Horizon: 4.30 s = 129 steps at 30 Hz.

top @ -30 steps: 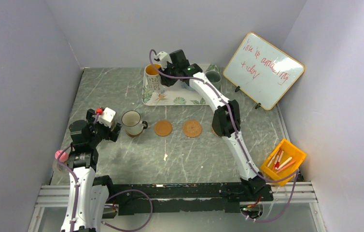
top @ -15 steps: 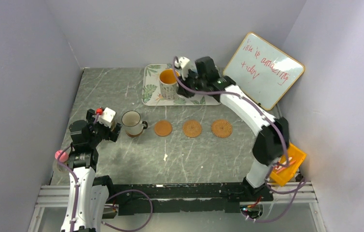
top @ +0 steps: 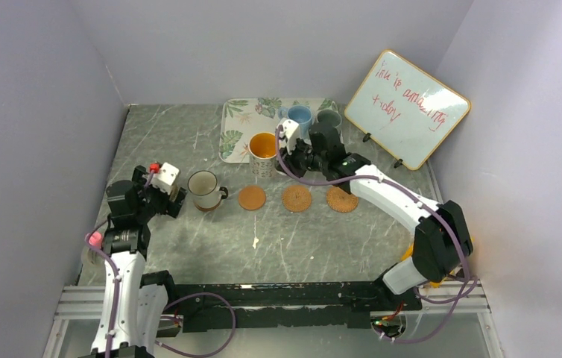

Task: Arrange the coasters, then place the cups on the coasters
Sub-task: Place the cup on the coaster.

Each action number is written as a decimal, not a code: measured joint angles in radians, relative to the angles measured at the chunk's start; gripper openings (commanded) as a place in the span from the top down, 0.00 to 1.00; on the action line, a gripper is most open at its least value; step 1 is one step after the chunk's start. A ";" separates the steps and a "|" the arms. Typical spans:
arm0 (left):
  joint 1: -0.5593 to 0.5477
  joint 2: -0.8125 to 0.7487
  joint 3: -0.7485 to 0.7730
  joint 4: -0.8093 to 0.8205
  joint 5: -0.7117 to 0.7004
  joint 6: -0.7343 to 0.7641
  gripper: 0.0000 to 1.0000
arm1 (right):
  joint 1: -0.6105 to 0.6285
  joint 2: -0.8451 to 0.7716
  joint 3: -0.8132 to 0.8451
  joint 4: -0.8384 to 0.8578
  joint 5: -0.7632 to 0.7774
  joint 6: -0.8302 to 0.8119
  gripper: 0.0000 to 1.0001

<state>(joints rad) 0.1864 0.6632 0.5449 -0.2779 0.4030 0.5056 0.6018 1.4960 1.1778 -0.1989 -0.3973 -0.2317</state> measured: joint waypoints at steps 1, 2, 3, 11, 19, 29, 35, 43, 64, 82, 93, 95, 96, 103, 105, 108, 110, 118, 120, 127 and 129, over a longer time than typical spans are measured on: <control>0.000 -0.008 -0.010 0.005 0.000 0.000 0.04 | 0.009 0.002 -0.018 0.034 0.013 0.000 1.00; 0.000 -0.017 -0.021 0.005 0.000 -0.001 0.04 | 0.020 0.004 -0.035 0.064 0.029 0.000 1.00; 0.000 -0.030 -0.038 0.006 0.002 -0.001 0.04 | 0.031 0.008 -0.048 0.086 0.041 0.000 1.00; 0.000 -0.035 -0.075 -0.019 0.029 0.005 0.04 | 0.143 0.111 -0.086 0.187 0.104 0.009 1.00; 0.000 -0.011 -0.082 -0.019 0.044 0.005 0.04 | 0.151 0.176 -0.093 0.192 0.161 0.008 1.00; 0.000 -0.018 -0.084 -0.019 0.045 0.005 0.04 | 0.143 0.204 -0.095 0.196 0.150 0.017 1.00; 0.000 -0.018 -0.085 -0.019 0.045 0.006 0.04 | 0.132 0.206 -0.109 0.209 0.114 0.024 1.00; 0.000 -0.018 -0.086 -0.019 0.045 0.006 0.04 | 0.127 0.210 -0.113 0.220 0.094 0.035 1.00; 0.000 -0.018 -0.087 -0.019 0.045 0.006 0.04 | 0.127 0.240 -0.131 0.245 0.051 0.041 1.00; 0.000 -0.020 -0.091 -0.019 0.045 0.006 0.04 | 0.127 0.240 -0.162 0.289 0.051 0.041 1.00; 0.000 -0.020 -0.092 -0.019 0.045 0.006 0.04 | 0.127 0.240 -0.177 0.322 0.051 0.039 1.00; 0.000 -0.020 -0.092 -0.019 0.045 0.006 0.04 | 0.127 0.240 -0.179 0.323 0.051 0.038 1.00; 0.000 -0.020 -0.092 -0.019 0.045 0.006 0.04 | 0.127 0.240 -0.179 0.323 0.051 0.038 1.00; 0.000 -0.020 -0.092 -0.019 0.045 0.006 0.04 | 0.127 0.243 -0.179 0.325 0.047 0.026 1.00; 0.000 -0.020 -0.092 -0.019 0.046 0.006 0.04 | 0.127 0.243 -0.179 0.325 0.047 0.023 1.00; 0.000 -0.020 -0.092 -0.019 0.046 0.006 0.04 | 0.127 0.244 -0.179 0.325 0.046 0.018 1.00; 0.000 -0.020 -0.092 -0.019 0.046 0.006 0.04 | 0.127 0.245 -0.179 0.325 0.045 0.015 1.00; 0.000 -0.020 -0.092 -0.019 0.046 0.006 0.04 | 0.127 0.245 -0.179 0.325 0.043 0.014 0.98; 0.000 -0.020 -0.092 -0.019 0.047 0.006 0.04 | 0.127 0.245 -0.179 0.325 0.043 0.014 0.98; 0.000 -0.020 -0.092 -0.019 0.050 0.006 0.04 | 0.127 0.245 -0.179 0.324 0.043 0.014 0.96; 0.000 -0.020 -0.092 -0.019 0.050 0.006 0.04 | 0.127 0.245 -0.179 0.324 0.043 0.014 0.96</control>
<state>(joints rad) 0.1867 0.6434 0.4534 -0.2970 0.4534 0.5117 0.7288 1.7412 0.9985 0.1253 -0.3546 -0.2180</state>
